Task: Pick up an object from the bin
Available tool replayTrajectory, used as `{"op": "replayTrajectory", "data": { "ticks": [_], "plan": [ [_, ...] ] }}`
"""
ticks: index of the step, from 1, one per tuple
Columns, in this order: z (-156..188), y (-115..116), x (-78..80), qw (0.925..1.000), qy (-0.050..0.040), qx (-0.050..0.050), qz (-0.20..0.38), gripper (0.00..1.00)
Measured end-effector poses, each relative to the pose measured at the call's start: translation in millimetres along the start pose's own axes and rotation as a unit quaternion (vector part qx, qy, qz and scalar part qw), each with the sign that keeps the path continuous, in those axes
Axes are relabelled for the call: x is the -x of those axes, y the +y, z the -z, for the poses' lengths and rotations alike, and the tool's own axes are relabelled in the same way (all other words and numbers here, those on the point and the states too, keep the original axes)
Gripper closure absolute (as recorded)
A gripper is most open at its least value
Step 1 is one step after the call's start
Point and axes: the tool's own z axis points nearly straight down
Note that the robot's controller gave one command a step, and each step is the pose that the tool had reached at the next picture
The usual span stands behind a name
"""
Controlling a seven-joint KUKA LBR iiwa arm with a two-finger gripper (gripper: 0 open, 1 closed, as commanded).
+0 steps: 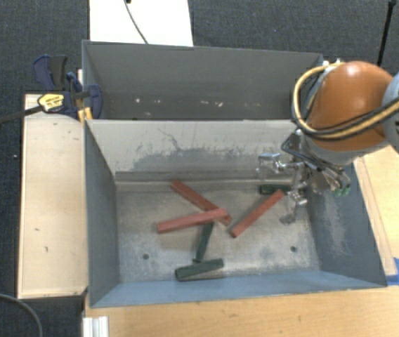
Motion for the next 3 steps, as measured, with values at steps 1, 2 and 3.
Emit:
{"op": "replayTrajectory", "data": {
  "ticks": [1,2,3],
  "plan": [
    [-23,7,-1.1,1.0,0.0029,0.001,0.001,0.0],
    [-99,34,3.0,0.9998,0.0027,0.001,0.018,1.0],
    [-99,34,2.9,0.9998,0.0028,0.001,0.019,1.0]
  ]
}}
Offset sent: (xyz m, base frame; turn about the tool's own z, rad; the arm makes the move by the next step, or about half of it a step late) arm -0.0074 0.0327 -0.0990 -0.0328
